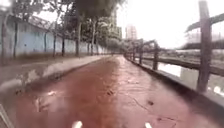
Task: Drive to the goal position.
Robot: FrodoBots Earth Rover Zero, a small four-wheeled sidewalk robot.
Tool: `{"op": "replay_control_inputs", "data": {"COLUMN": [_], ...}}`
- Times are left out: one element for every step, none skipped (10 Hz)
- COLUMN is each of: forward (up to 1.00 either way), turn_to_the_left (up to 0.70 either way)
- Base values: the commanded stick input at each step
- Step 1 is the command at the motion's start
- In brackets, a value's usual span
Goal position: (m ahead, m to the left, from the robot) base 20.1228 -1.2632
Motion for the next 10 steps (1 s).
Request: {"op": "replay_control_inputs", "data": {"forward": [0.50,0.50,0.50,0.50,0.50,0.50,0.50,0.50,0.50,0.50], "turn_to_the_left": [0.00,0.00,0.00,0.00,0.00,0.00,0.00,0.00,0.00,0.00]}}
